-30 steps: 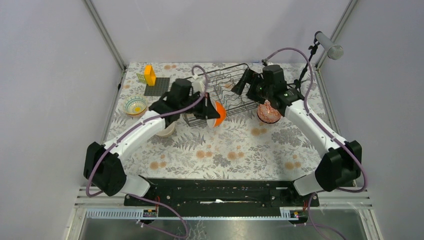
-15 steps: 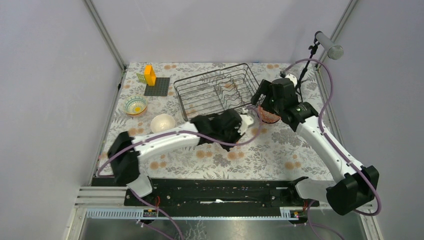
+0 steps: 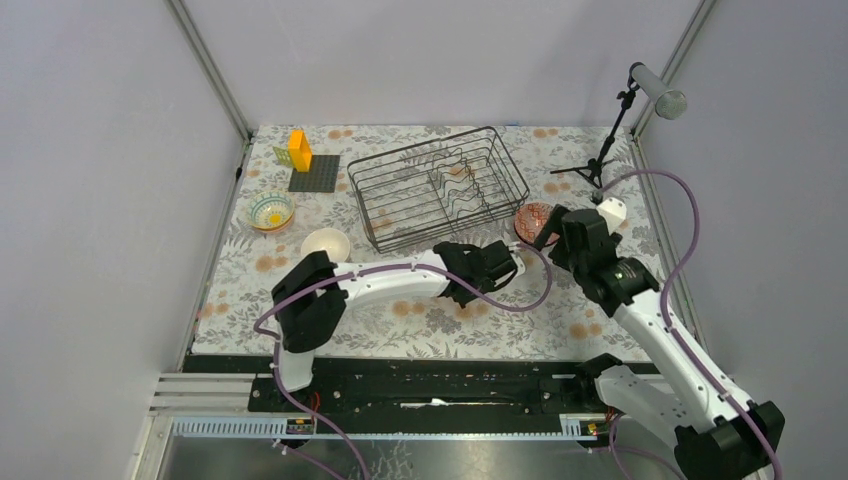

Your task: Unload the bowls from the dish rack

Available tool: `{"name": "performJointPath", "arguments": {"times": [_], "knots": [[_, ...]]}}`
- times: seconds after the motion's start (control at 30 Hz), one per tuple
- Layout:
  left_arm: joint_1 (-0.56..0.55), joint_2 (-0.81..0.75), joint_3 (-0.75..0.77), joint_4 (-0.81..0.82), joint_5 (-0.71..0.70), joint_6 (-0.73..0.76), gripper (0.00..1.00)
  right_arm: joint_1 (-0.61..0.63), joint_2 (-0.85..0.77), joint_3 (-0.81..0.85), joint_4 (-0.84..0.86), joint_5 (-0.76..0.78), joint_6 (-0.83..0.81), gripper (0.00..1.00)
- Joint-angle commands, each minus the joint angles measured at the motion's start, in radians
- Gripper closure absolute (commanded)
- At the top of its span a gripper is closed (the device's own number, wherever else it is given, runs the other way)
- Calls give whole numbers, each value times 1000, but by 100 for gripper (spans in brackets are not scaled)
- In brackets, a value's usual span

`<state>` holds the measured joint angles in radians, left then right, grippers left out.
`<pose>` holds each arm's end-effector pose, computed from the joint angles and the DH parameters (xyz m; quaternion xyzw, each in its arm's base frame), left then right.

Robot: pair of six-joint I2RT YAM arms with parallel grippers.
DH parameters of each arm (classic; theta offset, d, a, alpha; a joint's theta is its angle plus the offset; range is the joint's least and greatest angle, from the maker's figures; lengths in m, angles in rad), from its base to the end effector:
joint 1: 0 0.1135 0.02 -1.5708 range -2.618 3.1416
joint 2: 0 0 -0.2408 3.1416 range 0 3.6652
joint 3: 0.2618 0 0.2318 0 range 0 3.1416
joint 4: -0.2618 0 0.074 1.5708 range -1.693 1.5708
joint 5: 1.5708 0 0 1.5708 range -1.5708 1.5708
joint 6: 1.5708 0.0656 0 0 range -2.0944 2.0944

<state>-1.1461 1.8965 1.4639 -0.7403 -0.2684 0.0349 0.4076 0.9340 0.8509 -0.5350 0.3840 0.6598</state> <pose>0.1719 -0.3379 0.1757 0.5189 0.8217 0.0081 0.2356 0.2069 0.0626 0.2702 0.1965 0.8544 0.0830 0.4738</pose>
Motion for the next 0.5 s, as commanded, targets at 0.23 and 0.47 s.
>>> {"name": "performJointPath", "arguments": {"times": [0.23, 0.47], "knots": [[2, 61, 82, 17, -64, 49, 100, 5, -130, -155, -14, 191, -7, 0], [2, 69, 80, 14, -46, 35, 92, 5, -100, -155, -1, 228, -32, 0]]}}
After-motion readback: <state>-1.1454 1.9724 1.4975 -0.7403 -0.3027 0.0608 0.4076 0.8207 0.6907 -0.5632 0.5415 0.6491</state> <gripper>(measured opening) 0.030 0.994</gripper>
